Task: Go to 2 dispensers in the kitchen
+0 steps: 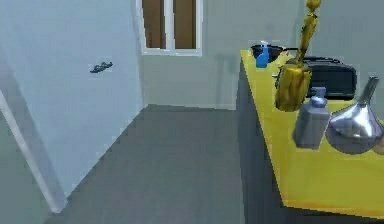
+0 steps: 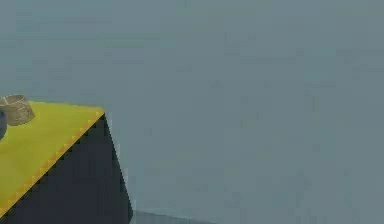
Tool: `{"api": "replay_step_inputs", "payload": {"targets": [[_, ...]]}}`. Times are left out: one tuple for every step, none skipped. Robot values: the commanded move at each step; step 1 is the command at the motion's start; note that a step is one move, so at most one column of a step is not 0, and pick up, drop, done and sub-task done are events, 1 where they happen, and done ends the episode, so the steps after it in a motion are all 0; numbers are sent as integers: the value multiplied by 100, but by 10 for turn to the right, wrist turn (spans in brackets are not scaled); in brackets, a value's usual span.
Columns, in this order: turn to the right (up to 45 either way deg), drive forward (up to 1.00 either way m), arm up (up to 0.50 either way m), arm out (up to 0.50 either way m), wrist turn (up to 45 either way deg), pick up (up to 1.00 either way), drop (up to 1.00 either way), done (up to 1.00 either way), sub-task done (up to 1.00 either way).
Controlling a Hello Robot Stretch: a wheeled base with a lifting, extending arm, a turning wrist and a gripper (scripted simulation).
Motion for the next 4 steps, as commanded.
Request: {"api": "replay_step_inputs", "payload": {"targets": [[300, 0, 0, 0, 0, 0, 0, 0, 0], [0, 0, 0, 0, 0, 0, 0, 0, 100], [-450, 0, 0, 0, 0, 0, 0, 0, 0], [-210, 0, 0, 0, 0, 0, 0, 0, 0]]}}
